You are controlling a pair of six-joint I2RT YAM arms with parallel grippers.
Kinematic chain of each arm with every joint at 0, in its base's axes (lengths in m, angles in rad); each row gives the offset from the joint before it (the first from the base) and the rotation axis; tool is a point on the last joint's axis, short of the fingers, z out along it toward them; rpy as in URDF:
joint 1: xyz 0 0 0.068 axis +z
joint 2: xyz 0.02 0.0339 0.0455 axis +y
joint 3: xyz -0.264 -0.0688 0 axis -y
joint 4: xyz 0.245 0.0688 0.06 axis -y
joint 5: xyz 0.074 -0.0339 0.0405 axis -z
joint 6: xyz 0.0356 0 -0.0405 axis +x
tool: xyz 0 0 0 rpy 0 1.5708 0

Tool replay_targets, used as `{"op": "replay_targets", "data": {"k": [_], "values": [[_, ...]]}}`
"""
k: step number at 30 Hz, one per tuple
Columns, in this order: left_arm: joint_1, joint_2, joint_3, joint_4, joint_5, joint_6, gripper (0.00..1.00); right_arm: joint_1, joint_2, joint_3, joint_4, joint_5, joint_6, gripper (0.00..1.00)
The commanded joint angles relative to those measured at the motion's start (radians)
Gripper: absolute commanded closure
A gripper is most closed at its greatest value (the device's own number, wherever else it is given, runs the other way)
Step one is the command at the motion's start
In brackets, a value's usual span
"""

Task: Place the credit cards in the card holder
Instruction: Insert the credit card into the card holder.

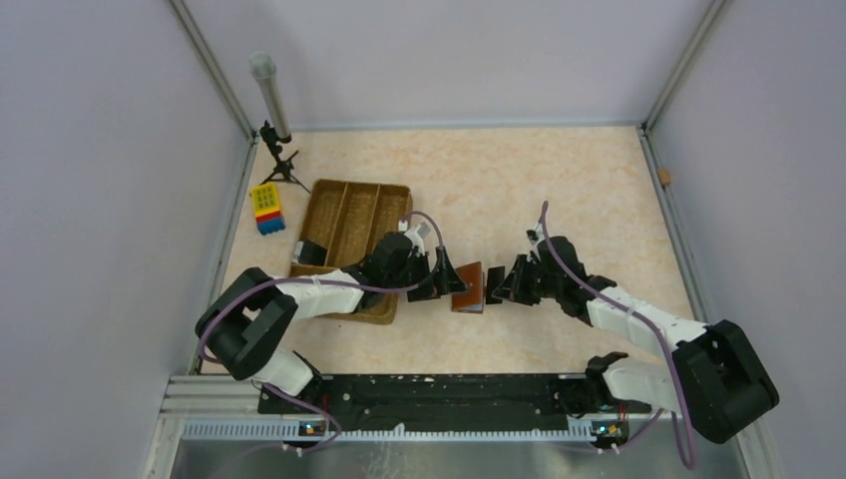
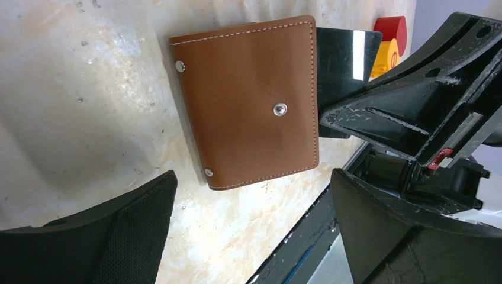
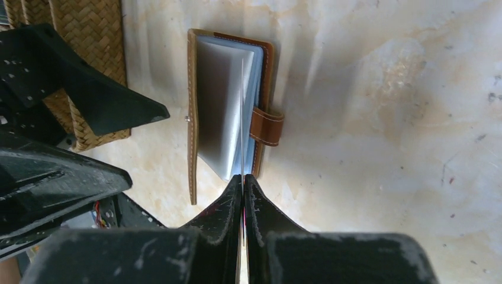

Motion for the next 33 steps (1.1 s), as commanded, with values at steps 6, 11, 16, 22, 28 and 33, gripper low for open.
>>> {"op": "replay_targets", "data": {"k": [6,11,16,22,28,33], "values": [[-0.017,0.044,-0.012,0.115,0.013,-0.022,0.01,0.029,0.081,0.001,0.131,-0.038,0.025,1.0],[-0.024,0.062,-0.011,0.116,0.011,-0.024,0.01,0.055,0.106,0.007,0.141,-0.017,0.026,1.0],[-0.029,0.082,-0.014,0.135,0.02,-0.027,0.01,0.065,0.137,0.013,0.196,-0.058,0.04,1.0],[-0.029,0.082,-0.036,0.204,0.047,-0.036,0.01,0.113,0.144,0.035,0.312,-0.097,0.073,1.0],[-0.029,0.006,-0.068,0.195,0.016,-0.026,0.01,0.158,0.153,0.067,0.377,-0.103,0.087,1.0],[-0.029,-0.091,-0.066,0.079,-0.06,0.019,0.01,0.181,0.18,0.094,0.386,-0.097,0.086,1.0]]}}
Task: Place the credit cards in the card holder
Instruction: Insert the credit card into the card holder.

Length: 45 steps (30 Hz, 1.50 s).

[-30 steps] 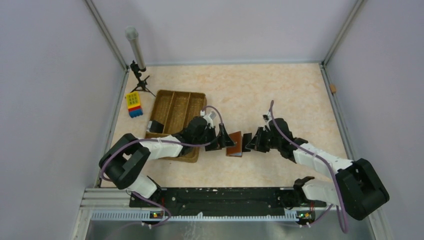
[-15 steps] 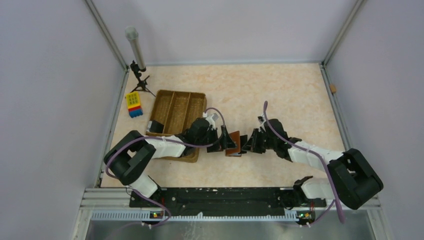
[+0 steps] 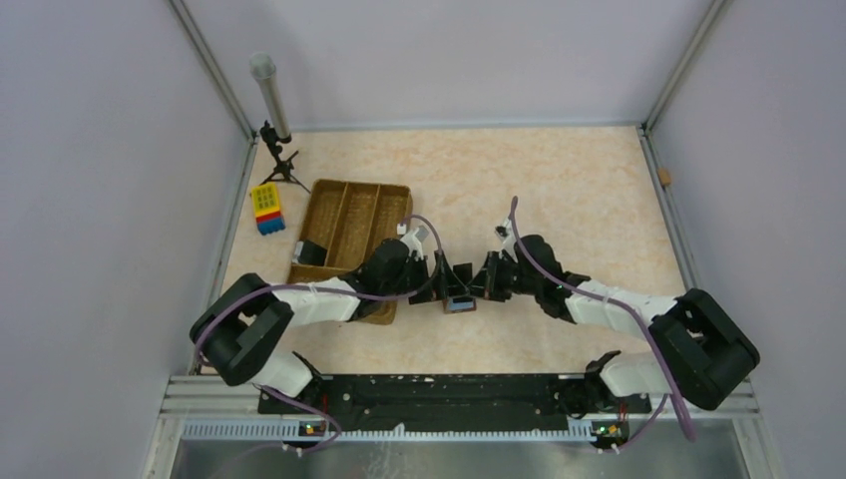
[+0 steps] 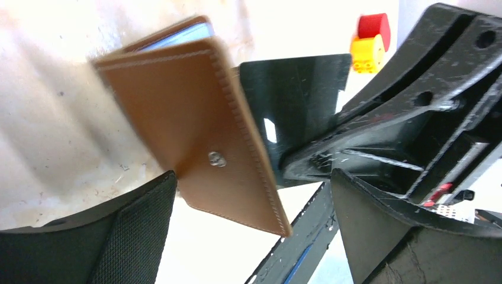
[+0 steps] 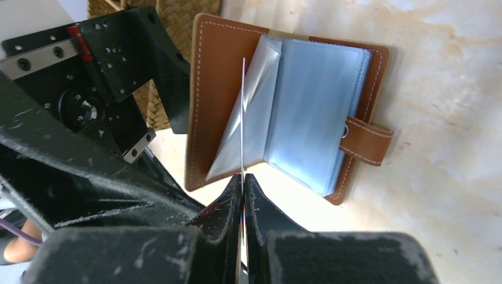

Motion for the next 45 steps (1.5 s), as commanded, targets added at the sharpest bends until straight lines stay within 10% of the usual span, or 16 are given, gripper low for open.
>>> {"op": "replay_targets", "data": {"k": [1,5,29,45], "values": [[-0.005,-0.101,0.004,-0.074,-0.081,0.056,0.01,0.031,0.026,0.069,0.088,-0.008,0.004,1.0],[-0.005,-0.115,0.031,-0.202,-0.15,0.097,0.04,0.061,0.057,0.096,0.099,0.006,0.003,1.0],[-0.005,-0.271,0.016,-0.479,-0.34,0.146,0.97,0.141,0.12,0.167,0.125,0.059,0.016,1.0],[-0.016,-0.169,0.049,-0.088,-0.038,0.031,1.0,-0.027,-0.225,0.06,-0.305,0.305,-0.065,1.0]]}}
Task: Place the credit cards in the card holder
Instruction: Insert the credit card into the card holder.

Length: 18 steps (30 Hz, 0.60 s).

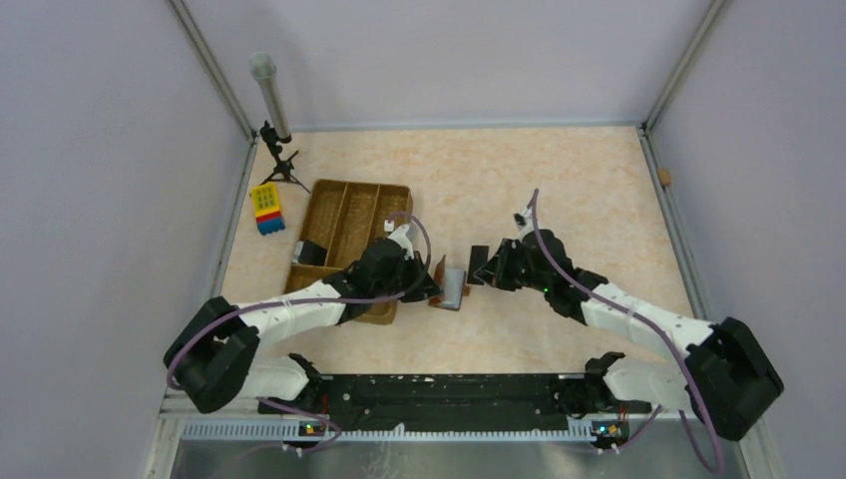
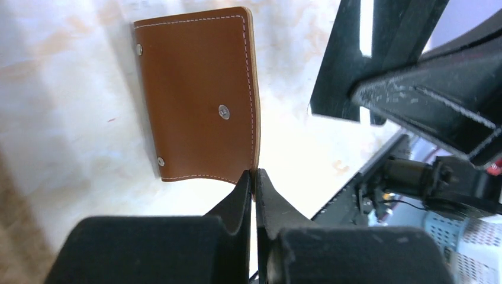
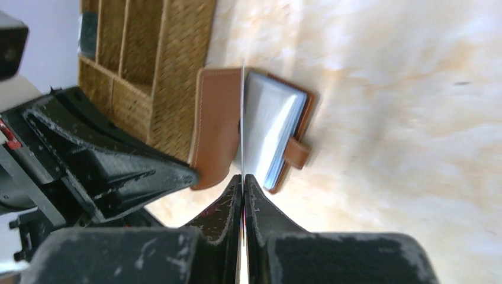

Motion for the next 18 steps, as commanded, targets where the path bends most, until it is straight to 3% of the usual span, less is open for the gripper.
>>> {"op": "replay_targets", "data": {"k": [1,4,8,18], "values": [[-0.025,0.097,0.053,0.254,0.153,-0.077,1.0,-0.093,-0.153,-0.032,-0.189,0.069,-0.071,1.0],[-0.05,0.156,0.077,0.33,0.151,-0.12,1.0,-0.14,-0.238,-0.04,-0.287,0.079,-0.098,1.0],[-0.051,0.16,-0.008,0.432,0.08,-0.216,1.0,-0.152,-0.297,-0.052,-0.363,0.085,-0.105,1.0],[-0.043,0.107,-0.054,0.197,-0.021,-0.144,1.0,-0.154,-0.289,-0.118,-0.345,0.053,-0.073,1.0]]}}
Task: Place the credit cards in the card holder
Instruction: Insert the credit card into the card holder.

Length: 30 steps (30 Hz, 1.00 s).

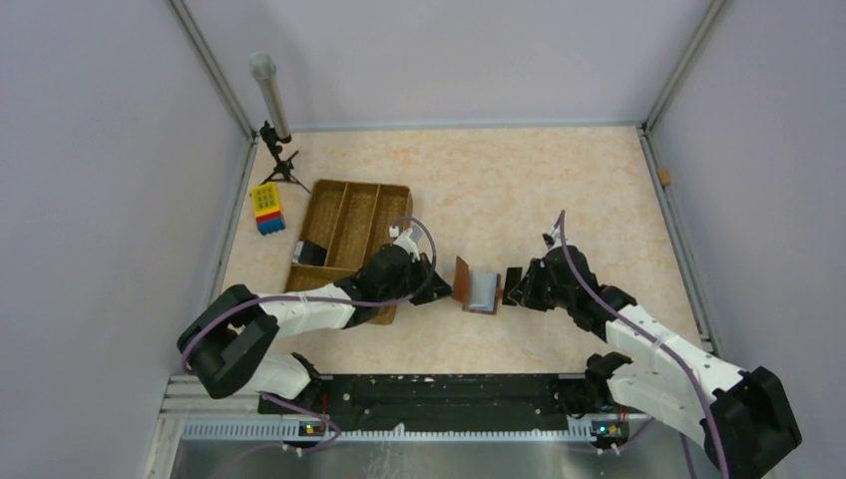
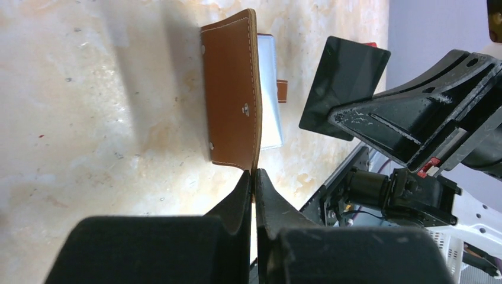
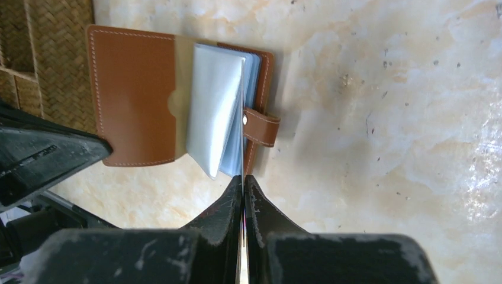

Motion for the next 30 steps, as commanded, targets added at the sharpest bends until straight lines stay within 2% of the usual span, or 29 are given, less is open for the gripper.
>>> {"op": "replay_targets", "data": {"k": [1,6,17,30], "values": [[0.009,-0.032,-0.016,-0.108,-0.062,0.045,1.0,-0.005,0.003,-0.015,0.031,-0.028,0.015,1.0],[0.01,-0.04,-0.02,-0.126,-0.057,0.06,1.0,-0.004,0.018,-0.027,0.1,-0.091,0.026,1.0],[0.009,-0.038,-0.022,-0.122,-0.045,0.059,1.0,-0.005,0.096,-0.037,0.194,-0.129,0.036,1.0],[0.014,0.022,0.013,-0.114,0.003,0.102,1.0,-0.003,0.197,-0.013,0.371,-0.241,0.011,1.0]]}}
